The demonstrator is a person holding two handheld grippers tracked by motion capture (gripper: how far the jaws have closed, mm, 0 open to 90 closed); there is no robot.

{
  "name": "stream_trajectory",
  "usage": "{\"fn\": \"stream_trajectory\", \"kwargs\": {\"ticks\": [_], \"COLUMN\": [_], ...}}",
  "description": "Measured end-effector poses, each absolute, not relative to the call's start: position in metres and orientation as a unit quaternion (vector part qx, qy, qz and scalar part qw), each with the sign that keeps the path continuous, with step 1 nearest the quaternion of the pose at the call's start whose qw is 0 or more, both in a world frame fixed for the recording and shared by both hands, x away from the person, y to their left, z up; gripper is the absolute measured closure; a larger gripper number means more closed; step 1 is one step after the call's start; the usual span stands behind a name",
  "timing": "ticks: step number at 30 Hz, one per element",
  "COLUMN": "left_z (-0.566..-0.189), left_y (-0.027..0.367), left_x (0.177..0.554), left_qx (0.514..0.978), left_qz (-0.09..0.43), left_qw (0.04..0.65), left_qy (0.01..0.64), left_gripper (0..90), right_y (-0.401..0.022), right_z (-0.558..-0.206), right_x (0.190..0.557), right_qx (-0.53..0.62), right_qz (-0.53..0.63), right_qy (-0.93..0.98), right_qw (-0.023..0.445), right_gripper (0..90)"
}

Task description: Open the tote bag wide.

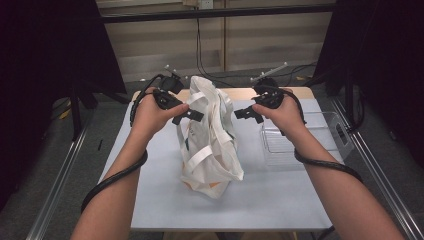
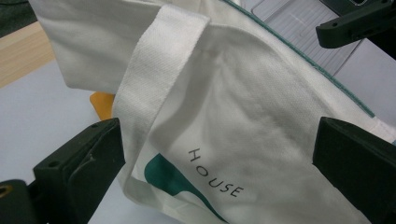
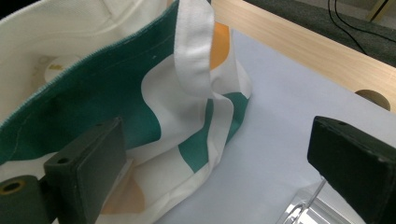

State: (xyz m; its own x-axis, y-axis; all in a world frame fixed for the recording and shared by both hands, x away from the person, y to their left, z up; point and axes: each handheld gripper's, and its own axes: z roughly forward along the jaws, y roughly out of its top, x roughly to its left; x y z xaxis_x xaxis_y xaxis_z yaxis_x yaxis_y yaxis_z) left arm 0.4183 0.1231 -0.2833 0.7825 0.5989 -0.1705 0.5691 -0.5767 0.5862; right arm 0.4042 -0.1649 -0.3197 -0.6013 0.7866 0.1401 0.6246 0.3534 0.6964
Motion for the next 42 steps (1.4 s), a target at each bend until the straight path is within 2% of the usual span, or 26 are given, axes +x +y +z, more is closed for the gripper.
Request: {"fn": "stream_trajectory", "kwargs": {"ticks": [14, 30, 42], "left_z": [-0.282, -0.278, -0.281], "left_y": [0.107, 0.105, 0.096], "left_x": [0.418, 0.416, 0.415], "left_qx": [0.889, 0.886, 0.885], "left_qz": [0.023, 0.021, 0.014], "left_qw": [0.315, 0.319, 0.317], "left_qy": [0.332, 0.336, 0.341], "left_gripper": [1.9, 1.9, 1.9], "right_y": [-0.156, -0.143, -0.136], "right_z": [-0.314, -0.311, -0.303], "right_x": [0.406, 0.405, 0.406], "right_qx": [0.432, 0.433, 0.437], "right_qz": [0.372, 0.378, 0.389], "right_qy": [0.814, 0.812, 0.805], "right_qw": [0.111, 0.099, 0.099], "right_gripper": [6.0, 13.4, 13.9]}}
